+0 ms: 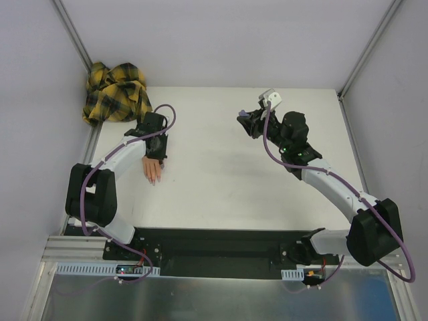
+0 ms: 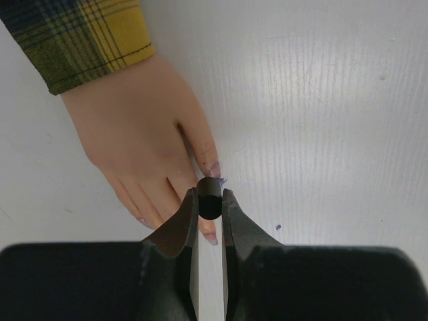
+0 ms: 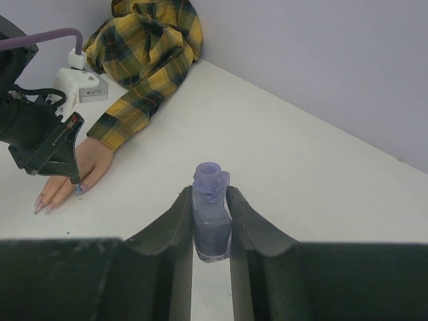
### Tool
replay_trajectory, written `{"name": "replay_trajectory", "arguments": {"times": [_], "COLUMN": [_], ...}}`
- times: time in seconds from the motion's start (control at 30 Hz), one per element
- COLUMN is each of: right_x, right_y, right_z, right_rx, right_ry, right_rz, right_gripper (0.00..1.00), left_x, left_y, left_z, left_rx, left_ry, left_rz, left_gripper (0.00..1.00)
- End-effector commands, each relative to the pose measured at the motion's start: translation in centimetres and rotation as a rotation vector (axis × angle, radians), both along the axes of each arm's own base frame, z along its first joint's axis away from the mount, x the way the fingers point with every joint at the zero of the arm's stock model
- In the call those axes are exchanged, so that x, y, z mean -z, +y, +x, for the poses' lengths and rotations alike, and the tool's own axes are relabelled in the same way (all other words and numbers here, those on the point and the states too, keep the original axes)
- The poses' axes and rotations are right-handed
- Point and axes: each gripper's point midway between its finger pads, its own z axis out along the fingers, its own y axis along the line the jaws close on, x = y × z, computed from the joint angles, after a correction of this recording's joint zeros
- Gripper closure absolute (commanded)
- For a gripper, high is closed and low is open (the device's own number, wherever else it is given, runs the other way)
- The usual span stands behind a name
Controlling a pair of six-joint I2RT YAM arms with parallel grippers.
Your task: Paint the nails
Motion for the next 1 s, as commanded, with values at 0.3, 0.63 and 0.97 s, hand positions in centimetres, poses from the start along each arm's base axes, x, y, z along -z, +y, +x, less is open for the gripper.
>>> {"name": "replay_trajectory", "arguments": {"times": [0.3, 0.63, 0.97], "right_x": [-4.0, -3.8, -4.1], "right_y": [0.9, 0.8, 0.9], "right_z": [-0.2, -0.1, -0.2], "right_rx": [-0.037, -0.031, -0.037], "right_ry": [-0.103, -0.102, -0.105], "right_rz": [0.066, 0.062, 0.067], "right_gripper": [1.0, 1.0, 1.0], "left_x": [-1.0, -1.5, -1.1], "left_y": [-0.4, -0.7, -0.3], "left_z": [-0.2, 1.6, 0.0], "left_rx": [0.015, 0.023, 0.019], "left_ry": [-0.021, -0.035, -0.024], "left_rz": [-0.009, -0.013, -0.004], "left_gripper": [1.0, 1.0, 1.0]}}
